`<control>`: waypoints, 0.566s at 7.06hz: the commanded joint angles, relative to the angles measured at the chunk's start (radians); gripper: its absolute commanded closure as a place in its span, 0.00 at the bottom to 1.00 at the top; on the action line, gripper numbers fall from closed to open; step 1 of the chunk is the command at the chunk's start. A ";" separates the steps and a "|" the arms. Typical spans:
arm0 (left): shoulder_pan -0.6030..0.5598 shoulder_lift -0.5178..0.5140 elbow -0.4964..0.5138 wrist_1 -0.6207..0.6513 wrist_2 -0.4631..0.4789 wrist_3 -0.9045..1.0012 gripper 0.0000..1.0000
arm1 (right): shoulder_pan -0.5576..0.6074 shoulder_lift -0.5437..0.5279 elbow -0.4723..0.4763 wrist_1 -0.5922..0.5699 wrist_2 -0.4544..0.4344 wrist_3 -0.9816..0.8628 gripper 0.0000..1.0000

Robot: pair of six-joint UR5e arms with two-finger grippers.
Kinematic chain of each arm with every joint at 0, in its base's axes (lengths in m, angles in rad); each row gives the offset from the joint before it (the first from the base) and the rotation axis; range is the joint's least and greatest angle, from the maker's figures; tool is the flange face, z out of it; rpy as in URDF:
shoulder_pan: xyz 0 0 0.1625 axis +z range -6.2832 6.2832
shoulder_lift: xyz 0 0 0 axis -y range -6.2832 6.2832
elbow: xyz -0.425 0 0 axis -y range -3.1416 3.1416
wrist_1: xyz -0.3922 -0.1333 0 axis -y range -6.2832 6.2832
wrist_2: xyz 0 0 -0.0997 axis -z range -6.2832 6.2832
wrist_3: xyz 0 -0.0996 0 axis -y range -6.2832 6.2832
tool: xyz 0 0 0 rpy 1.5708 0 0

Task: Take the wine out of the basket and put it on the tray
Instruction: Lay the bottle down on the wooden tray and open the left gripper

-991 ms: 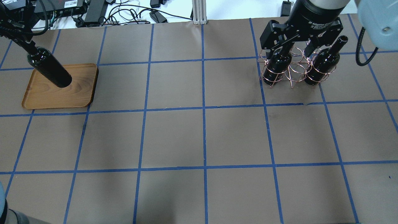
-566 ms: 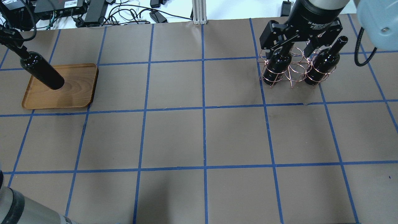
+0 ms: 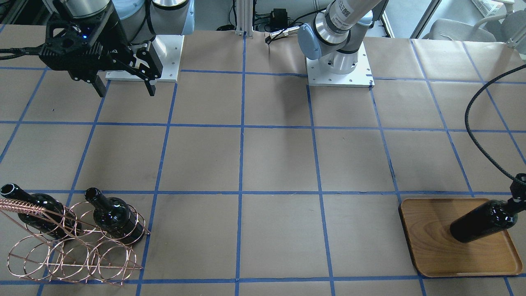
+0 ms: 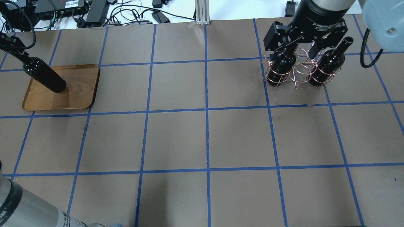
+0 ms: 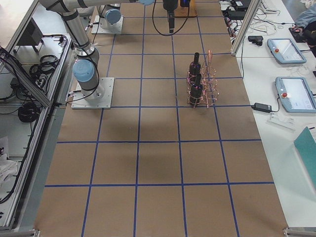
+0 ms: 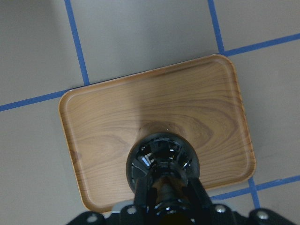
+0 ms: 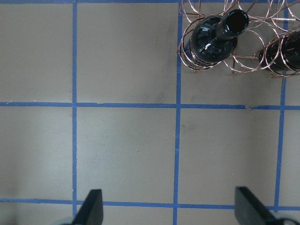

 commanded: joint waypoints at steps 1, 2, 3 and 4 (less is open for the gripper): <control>0.001 -0.011 -0.002 0.003 -0.008 -0.028 1.00 | 0.002 0.000 0.000 -0.001 0.000 0.012 0.00; 0.001 -0.012 -0.006 0.005 -0.030 -0.031 1.00 | 0.002 0.000 0.000 -0.001 0.000 0.012 0.00; 0.001 -0.017 -0.006 0.009 -0.031 -0.033 1.00 | 0.000 0.000 0.000 -0.003 0.000 0.012 0.00; 0.001 -0.018 -0.009 0.011 -0.030 -0.030 0.91 | 0.000 0.002 0.000 -0.003 0.000 0.012 0.00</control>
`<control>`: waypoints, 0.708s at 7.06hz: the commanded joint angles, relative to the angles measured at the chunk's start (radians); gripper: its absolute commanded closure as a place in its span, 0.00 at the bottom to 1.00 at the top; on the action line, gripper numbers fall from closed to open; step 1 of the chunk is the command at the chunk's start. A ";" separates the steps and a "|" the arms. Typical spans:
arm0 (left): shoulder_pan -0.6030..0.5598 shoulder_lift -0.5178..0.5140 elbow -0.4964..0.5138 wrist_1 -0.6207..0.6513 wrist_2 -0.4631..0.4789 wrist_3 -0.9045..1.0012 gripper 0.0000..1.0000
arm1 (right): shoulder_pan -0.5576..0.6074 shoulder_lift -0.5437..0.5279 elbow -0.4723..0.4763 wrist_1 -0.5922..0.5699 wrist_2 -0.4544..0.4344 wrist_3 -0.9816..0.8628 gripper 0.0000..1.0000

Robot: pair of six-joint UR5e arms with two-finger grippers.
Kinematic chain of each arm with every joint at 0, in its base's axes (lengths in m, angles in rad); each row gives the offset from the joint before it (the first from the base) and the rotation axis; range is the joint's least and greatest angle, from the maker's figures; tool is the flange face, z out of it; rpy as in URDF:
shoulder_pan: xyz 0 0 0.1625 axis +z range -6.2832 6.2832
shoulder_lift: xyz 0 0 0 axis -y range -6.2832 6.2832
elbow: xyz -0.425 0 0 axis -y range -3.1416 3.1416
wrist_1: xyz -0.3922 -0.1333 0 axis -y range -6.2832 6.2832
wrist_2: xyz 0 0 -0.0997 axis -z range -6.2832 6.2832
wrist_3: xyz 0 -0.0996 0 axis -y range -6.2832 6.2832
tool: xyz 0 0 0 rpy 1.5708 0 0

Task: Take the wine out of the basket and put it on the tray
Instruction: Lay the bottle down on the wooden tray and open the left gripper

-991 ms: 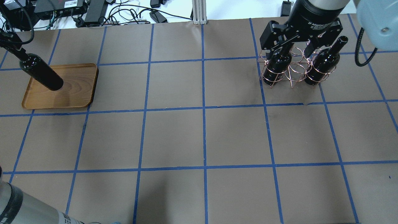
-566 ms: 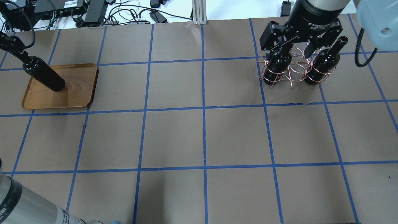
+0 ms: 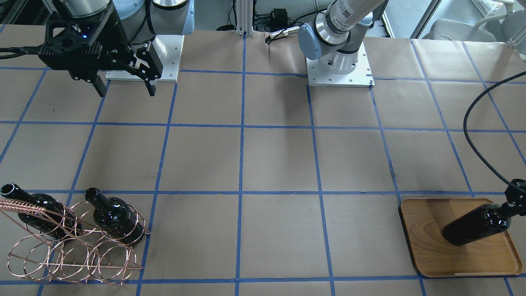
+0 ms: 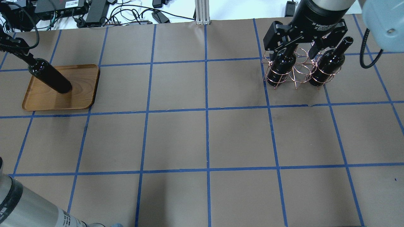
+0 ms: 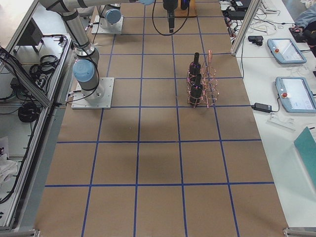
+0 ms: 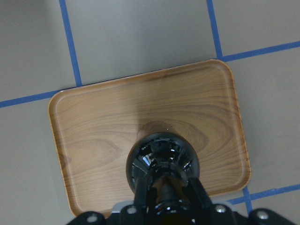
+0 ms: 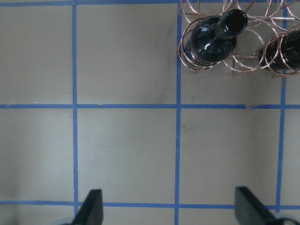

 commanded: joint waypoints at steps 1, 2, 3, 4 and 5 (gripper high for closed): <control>0.000 0.008 -0.003 0.001 0.006 -0.002 0.19 | 0.001 0.001 0.000 -0.001 0.000 0.000 0.00; -0.006 0.029 -0.004 -0.009 0.010 -0.002 0.00 | 0.001 0.001 0.000 -0.001 0.000 0.000 0.00; -0.011 0.054 -0.004 -0.017 0.024 -0.001 0.00 | 0.001 0.001 0.000 -0.002 0.000 0.000 0.00; -0.027 0.086 -0.004 -0.052 0.026 -0.004 0.00 | 0.001 0.001 0.000 -0.002 0.000 0.008 0.00; -0.059 0.154 -0.006 -0.127 0.027 -0.022 0.00 | 0.001 0.001 0.000 -0.002 0.000 0.008 0.00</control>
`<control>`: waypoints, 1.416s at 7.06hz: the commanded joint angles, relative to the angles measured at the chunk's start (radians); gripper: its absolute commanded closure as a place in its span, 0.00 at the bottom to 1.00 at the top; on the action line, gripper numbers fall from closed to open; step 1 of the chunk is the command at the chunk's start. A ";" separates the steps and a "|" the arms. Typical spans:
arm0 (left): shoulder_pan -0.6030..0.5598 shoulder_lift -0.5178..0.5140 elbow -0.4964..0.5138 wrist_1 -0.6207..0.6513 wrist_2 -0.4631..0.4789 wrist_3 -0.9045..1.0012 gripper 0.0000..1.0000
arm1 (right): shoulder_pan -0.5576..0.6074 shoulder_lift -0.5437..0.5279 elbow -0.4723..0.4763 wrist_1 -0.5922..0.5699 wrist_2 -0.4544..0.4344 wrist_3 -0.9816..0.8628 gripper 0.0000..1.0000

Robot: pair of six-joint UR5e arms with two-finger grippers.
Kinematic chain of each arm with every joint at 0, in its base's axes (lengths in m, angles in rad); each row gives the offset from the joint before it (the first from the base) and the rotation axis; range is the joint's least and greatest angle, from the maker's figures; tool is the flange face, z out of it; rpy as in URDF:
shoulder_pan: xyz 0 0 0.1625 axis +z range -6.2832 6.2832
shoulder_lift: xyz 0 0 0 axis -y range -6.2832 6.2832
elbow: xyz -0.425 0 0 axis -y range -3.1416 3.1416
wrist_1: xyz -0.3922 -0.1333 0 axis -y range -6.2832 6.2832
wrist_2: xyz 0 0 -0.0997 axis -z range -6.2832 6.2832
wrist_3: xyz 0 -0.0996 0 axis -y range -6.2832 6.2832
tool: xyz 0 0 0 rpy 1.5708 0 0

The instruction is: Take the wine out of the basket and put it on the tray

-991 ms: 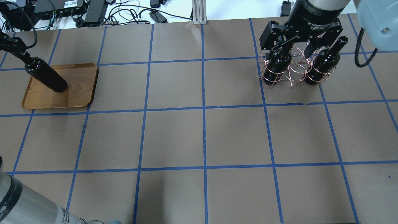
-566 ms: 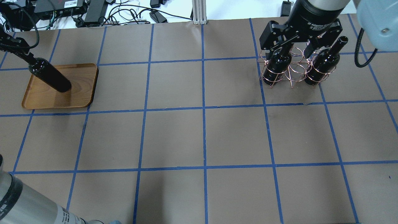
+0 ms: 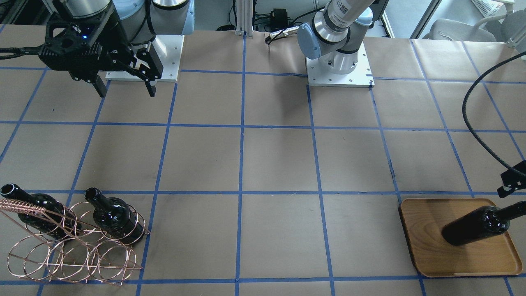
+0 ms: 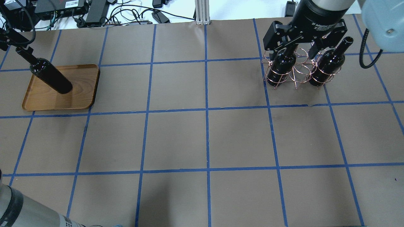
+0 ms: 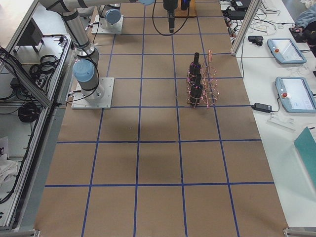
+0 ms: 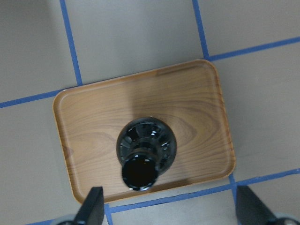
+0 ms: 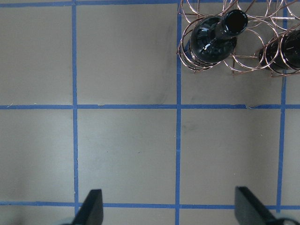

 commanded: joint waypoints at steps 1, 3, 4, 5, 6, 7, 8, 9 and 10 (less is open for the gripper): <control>-0.057 0.126 -0.010 -0.138 0.003 -0.124 0.00 | 0.000 -0.002 0.000 -0.002 0.000 0.002 0.00; -0.166 0.239 -0.103 -0.154 0.006 -0.372 0.00 | 0.000 0.000 -0.002 -0.002 0.000 0.002 0.00; -0.247 0.282 -0.139 -0.146 0.046 -0.465 0.00 | -0.001 0.000 0.000 -0.002 0.000 0.001 0.00; -0.330 0.310 -0.169 -0.139 0.061 -0.485 0.00 | -0.002 0.000 0.000 0.000 0.000 0.002 0.00; -0.378 0.326 -0.185 -0.134 0.065 -0.530 0.00 | 0.000 0.000 -0.002 0.000 0.000 0.001 0.00; -0.413 0.344 -0.188 -0.138 0.068 -0.563 0.00 | 0.000 0.000 0.000 0.000 0.000 0.001 0.00; -0.456 0.347 -0.196 -0.139 0.091 -0.573 0.00 | 0.000 0.000 0.000 0.000 -0.002 0.001 0.00; -0.491 0.359 -0.206 -0.135 0.094 -0.585 0.00 | 0.000 0.000 -0.002 0.000 -0.009 0.001 0.00; -0.502 0.363 -0.210 -0.137 0.076 -0.588 0.00 | -0.001 0.000 -0.006 0.000 -0.018 -0.001 0.00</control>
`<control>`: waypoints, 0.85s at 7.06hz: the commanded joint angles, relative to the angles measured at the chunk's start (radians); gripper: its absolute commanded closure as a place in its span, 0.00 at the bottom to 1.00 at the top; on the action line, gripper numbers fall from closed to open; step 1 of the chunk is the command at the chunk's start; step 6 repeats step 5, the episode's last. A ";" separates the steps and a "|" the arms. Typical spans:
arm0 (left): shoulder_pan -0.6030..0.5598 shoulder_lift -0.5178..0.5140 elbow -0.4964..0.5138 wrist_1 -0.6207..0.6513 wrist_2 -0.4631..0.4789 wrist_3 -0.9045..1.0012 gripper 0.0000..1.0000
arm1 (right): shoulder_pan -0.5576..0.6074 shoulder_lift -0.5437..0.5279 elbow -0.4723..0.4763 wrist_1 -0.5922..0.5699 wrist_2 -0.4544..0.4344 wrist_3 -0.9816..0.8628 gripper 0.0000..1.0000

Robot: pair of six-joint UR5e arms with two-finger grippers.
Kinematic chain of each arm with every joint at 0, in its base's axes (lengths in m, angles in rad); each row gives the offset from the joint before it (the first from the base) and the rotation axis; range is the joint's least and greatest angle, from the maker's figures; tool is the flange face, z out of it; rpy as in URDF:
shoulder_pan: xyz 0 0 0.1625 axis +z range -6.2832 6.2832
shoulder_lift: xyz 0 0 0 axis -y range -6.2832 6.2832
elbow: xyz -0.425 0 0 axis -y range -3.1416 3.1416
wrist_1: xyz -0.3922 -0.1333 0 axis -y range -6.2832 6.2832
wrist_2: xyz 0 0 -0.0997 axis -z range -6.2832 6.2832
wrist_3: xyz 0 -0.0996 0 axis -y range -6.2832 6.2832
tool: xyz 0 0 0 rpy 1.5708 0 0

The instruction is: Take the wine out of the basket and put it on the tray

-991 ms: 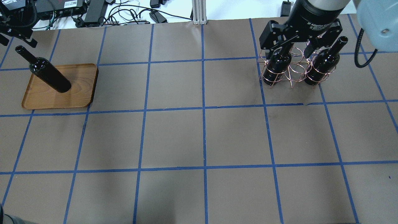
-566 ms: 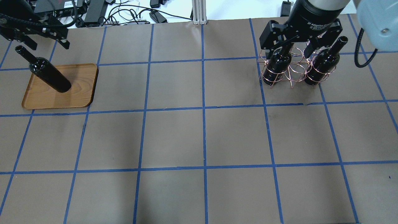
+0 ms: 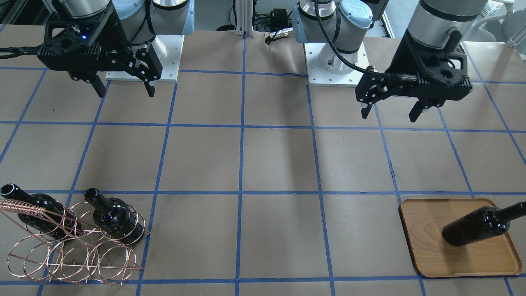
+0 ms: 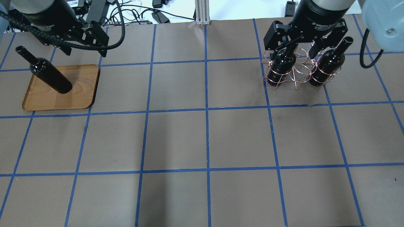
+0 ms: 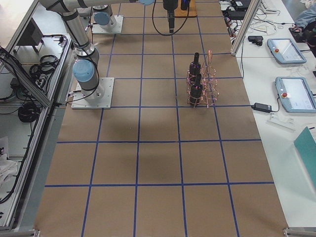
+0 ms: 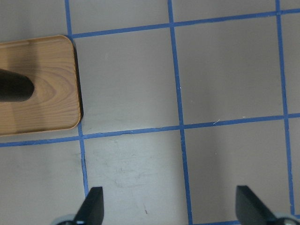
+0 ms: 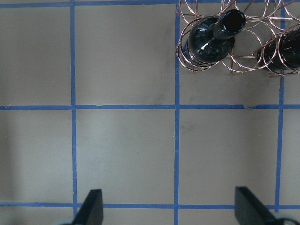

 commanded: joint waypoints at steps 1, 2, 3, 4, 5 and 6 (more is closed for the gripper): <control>-0.029 0.010 -0.007 -0.002 0.004 -0.007 0.00 | 0.000 0.000 -0.005 0.002 -0.011 -0.001 0.00; -0.027 0.010 -0.007 -0.002 0.007 -0.006 0.00 | 0.000 0.000 -0.005 0.005 -0.011 0.000 0.00; -0.027 0.009 -0.008 -0.002 0.007 -0.006 0.00 | 0.000 -0.002 -0.005 0.012 -0.014 0.011 0.00; -0.027 0.006 -0.013 0.000 0.005 -0.006 0.00 | 0.000 -0.003 -0.005 0.014 -0.019 0.014 0.00; -0.027 0.007 -0.017 0.001 0.002 -0.006 0.00 | 0.000 -0.003 -0.007 0.015 -0.052 0.017 0.00; -0.027 0.007 -0.017 0.001 0.002 -0.006 0.00 | 0.000 -0.003 -0.007 0.015 -0.052 0.017 0.00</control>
